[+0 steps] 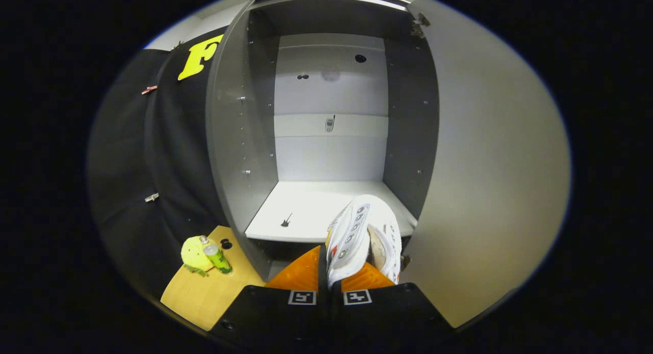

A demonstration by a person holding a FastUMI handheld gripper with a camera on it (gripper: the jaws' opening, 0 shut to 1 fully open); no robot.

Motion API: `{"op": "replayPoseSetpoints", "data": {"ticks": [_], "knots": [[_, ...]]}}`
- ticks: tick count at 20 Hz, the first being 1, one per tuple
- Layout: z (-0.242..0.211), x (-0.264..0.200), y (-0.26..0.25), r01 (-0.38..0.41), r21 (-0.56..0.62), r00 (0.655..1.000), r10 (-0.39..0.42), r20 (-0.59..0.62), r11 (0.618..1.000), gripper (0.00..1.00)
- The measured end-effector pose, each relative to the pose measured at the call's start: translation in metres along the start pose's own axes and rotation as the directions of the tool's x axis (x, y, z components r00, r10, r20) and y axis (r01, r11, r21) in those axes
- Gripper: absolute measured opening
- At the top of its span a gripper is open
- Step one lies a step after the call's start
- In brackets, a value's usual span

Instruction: Open the shoe cabinet door, grab the shoes and put them into the shoe cabinet, then close the shoe cabinet door.

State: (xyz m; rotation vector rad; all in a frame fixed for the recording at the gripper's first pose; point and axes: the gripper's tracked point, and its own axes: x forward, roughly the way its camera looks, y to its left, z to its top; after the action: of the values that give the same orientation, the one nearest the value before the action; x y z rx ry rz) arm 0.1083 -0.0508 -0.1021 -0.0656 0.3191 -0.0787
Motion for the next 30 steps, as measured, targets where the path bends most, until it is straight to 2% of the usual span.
{"op": "replayPoseSetpoints", "data": {"ticks": [9, 15, 22, 30], "knots": [[0.061, 0.135, -0.003, 0.042, -0.03, 0.999, -0.041, 0.025, 0.999, 0.04], [0.053, 0.216, 0.007, 0.018, -0.046, 0.999, -0.02, -0.039, 0.999, 0.04], [0.021, 0.259, 0.017, -0.012, -0.072, 0.99, 0.001, -0.141, 0.997, 0.04], [0.004, 0.262, 0.022, -0.015, -0.076, 0.979, -0.001, -0.202, 0.997, 0.05]]}}
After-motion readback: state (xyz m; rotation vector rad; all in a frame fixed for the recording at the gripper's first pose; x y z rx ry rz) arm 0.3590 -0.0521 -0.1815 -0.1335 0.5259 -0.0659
